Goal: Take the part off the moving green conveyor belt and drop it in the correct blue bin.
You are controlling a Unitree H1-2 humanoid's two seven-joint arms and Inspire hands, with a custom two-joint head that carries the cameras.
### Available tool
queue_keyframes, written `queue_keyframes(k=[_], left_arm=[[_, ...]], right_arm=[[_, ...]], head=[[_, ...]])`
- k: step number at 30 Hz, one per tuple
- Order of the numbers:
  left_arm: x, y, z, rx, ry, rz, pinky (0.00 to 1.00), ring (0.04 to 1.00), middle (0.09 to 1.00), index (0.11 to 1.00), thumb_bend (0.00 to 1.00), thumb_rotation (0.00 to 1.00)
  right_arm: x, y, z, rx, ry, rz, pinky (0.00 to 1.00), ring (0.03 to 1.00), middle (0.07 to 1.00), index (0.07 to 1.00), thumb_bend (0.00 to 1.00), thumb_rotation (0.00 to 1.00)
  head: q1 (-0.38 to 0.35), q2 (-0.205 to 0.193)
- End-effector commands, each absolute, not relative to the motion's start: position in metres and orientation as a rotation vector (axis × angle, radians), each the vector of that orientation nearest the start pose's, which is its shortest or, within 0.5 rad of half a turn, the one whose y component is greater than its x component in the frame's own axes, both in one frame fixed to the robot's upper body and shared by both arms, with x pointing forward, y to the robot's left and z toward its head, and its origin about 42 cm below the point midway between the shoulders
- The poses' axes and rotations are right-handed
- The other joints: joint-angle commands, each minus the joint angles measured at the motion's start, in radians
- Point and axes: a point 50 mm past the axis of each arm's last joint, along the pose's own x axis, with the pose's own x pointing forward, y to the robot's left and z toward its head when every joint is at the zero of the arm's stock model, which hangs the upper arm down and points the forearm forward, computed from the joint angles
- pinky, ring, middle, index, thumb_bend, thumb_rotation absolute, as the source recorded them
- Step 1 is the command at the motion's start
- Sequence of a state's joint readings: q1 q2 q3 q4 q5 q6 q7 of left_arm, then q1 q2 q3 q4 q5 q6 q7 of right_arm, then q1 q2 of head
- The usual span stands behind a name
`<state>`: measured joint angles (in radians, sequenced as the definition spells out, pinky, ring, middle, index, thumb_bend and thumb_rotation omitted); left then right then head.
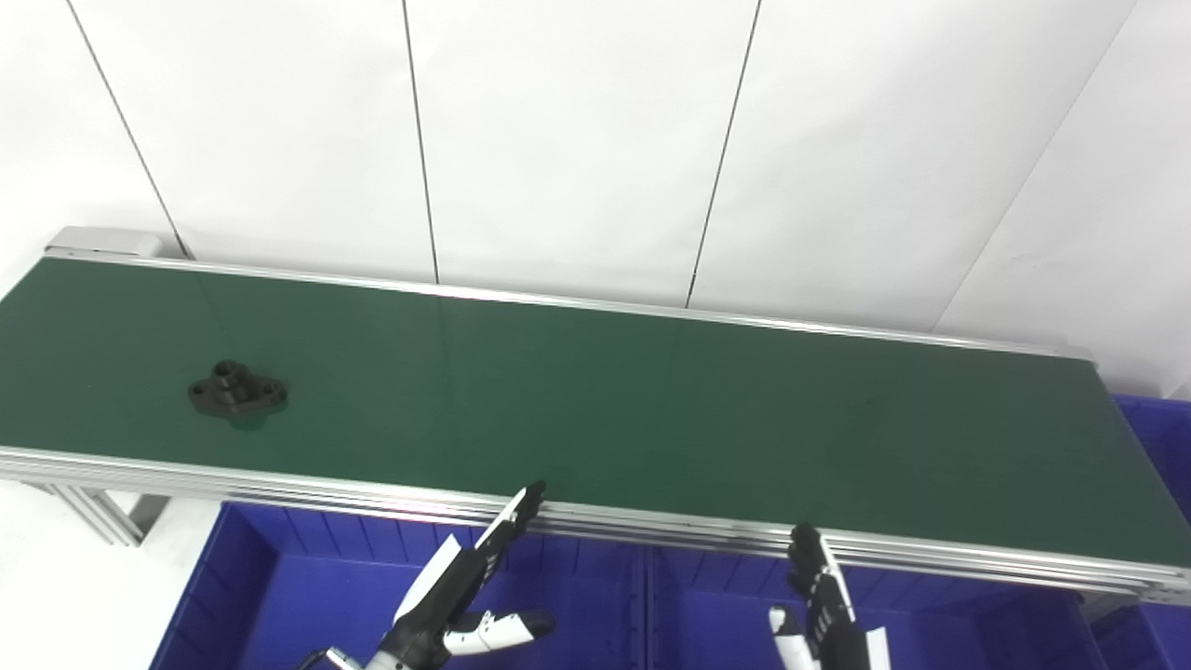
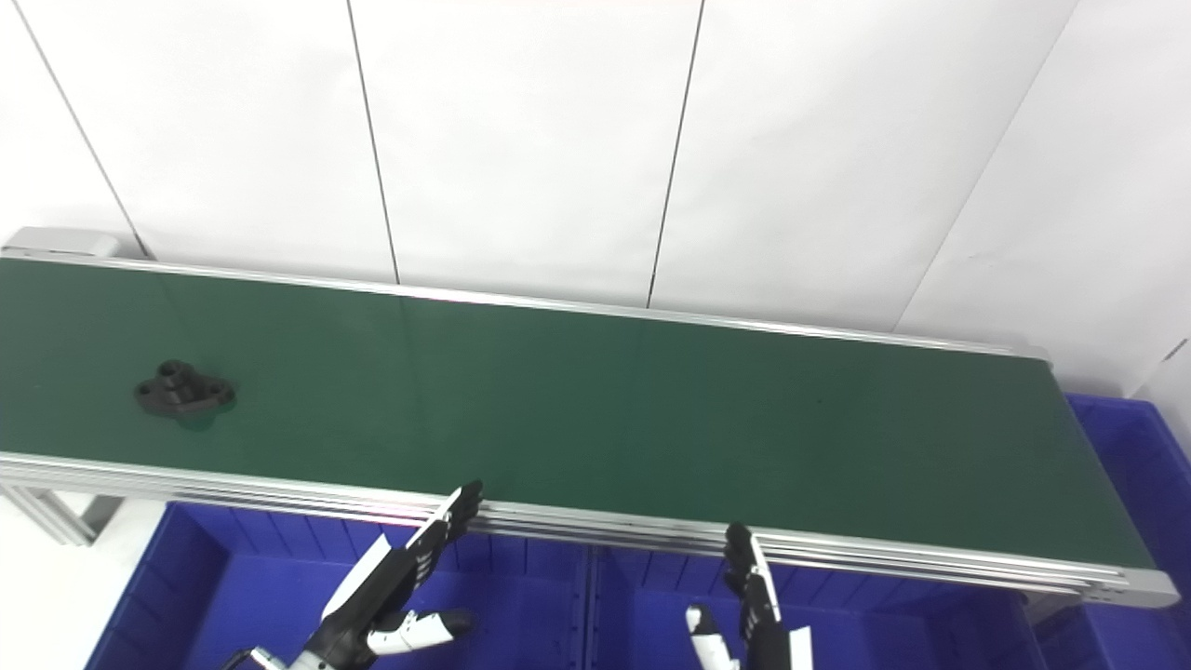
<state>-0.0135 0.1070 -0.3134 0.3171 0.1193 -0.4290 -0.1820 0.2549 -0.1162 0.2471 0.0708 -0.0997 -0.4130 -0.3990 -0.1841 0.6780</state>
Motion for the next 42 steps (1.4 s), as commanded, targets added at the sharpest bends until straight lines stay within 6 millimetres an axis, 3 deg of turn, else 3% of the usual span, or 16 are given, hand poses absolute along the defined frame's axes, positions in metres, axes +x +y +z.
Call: queue_keyframes(k=[1,11,24,30,38,42], left_arm=[[0.266,0.148,0.050,0.196,-0.194,-0.536,0.99,1.000,1.000,1.000,0.80,0.70],[0.267,0.141,0.050,0.178,-0.199,-0.528,0.98,1.000,1.000,1.000,0.82,0.69],[0.274,0.141,0.060,0.197,-0.204,-0.525,0.98,1.000,1.000,1.000,0.83,0.69],[0.276,0.139,0.064,0.200,-0.202,-0.520,0.97,1.000,1.000,1.000,0.83,0.70],[0.273,0.137,0.063,0.189,-0.194,-0.521,0.97,1.000,1.000,1.000,0.83,0.70],[0.270,0.133,0.060,0.185,-0.191,-0.521,0.97,1.000,1.000,1.000,0.83,0.70]], right_arm=[[0.185,-0.213,0.060,-0.093,-0.208,-0.141,0.91,0.929,0.924,0.936,0.70,0.86],[0.186,-0.217,0.060,-0.091,-0.199,-0.117,0.92,0.933,0.924,0.941,0.71,0.86],[0.192,-0.218,0.068,-0.098,-0.212,-0.116,0.94,0.936,0.919,0.938,0.74,0.86],[0.195,-0.219,0.072,-0.109,-0.218,-0.105,0.94,0.928,0.921,0.942,0.72,0.87],[0.193,-0.222,0.070,-0.103,-0.205,-0.103,0.93,0.923,0.917,0.934,0.71,0.84],[0.190,-0.226,0.066,-0.103,-0.201,-0.101,0.93,0.926,0.917,0.937,0.71,0.85]], head=[[0.005,0.002],[0.014,-0.011],[0.034,0.080],[0.036,0.092],[0.052,0.068],[0.150,0.013]])
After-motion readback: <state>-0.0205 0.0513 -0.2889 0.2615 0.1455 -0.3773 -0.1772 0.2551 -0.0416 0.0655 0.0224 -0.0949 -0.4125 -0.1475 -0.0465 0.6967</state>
